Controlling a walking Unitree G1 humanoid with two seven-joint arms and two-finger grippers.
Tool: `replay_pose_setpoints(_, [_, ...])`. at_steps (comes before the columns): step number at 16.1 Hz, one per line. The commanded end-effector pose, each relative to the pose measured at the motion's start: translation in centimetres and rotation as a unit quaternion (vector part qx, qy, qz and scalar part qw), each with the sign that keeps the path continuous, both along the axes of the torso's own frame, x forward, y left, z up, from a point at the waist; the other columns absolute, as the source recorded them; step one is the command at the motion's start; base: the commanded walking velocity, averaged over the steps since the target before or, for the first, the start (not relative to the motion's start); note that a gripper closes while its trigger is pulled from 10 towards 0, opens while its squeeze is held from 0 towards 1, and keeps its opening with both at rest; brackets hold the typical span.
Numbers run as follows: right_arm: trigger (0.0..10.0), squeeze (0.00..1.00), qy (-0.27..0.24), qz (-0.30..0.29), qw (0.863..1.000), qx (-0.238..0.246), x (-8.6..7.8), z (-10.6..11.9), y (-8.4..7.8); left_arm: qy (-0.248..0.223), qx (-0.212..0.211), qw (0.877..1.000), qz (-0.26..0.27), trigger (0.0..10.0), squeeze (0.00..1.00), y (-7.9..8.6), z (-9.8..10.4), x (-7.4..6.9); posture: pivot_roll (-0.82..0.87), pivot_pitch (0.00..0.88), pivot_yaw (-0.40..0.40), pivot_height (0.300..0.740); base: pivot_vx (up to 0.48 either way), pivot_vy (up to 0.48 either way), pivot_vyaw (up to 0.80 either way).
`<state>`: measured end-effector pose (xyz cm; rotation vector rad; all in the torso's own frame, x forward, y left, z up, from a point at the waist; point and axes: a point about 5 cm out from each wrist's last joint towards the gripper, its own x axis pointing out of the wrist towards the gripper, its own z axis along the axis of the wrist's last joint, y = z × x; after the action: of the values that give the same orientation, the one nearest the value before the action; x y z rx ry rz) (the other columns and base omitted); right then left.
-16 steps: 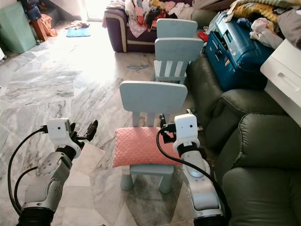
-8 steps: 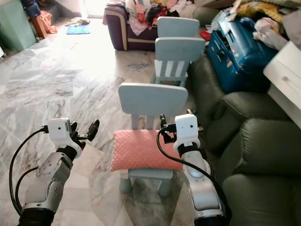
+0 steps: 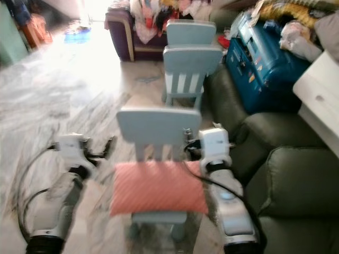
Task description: Move the pillow to the sofa
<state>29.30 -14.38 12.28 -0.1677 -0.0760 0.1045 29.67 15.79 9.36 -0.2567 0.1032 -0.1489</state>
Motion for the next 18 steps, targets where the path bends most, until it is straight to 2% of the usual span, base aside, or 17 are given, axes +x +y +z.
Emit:
replay_pose_setpoints(1, [10.0,0.0,-0.005,0.011,1.0,0.008,0.0,0.3,0.9,-0.002,0.011,1.0,0.016,10.0,0.0,1.3,0.2,-0.1,-0.08,0.089,-0.036,0.74,0.465,0.0,0.0])
replay_pose_setpoints(3, [10.0,0.0,-0.005,0.012,1.0,0.009,-0.1,0.3,0.9,0.012,0.018,0.999,0.038,10.0,0.0,1.5,-0.1,0.0,-0.08,0.09,-0.038,0.74,0.217,0.0,0.0])
replay_pose_setpoints(9, [10.0,0.0,-0.004,0.017,1.0,0.009,0.1,0.3,1.0,0.016,0.014,0.999,0.033,10.0,0.0,1.4,-0.5,-0.2,-0.08,0.089,-0.043,0.74,0.0,0.0,0.0])
replay_pose_setpoints(18, [10.0,0.0,0.016,0.025,0.999,0.017,0.1,-0.4,1.3,0.046,0.037,0.997,0.039,10.0,0.0,2.6,-2.3,-0.7,-0.07,0.084,-0.049,0.74,0.0,0.0,0.0])
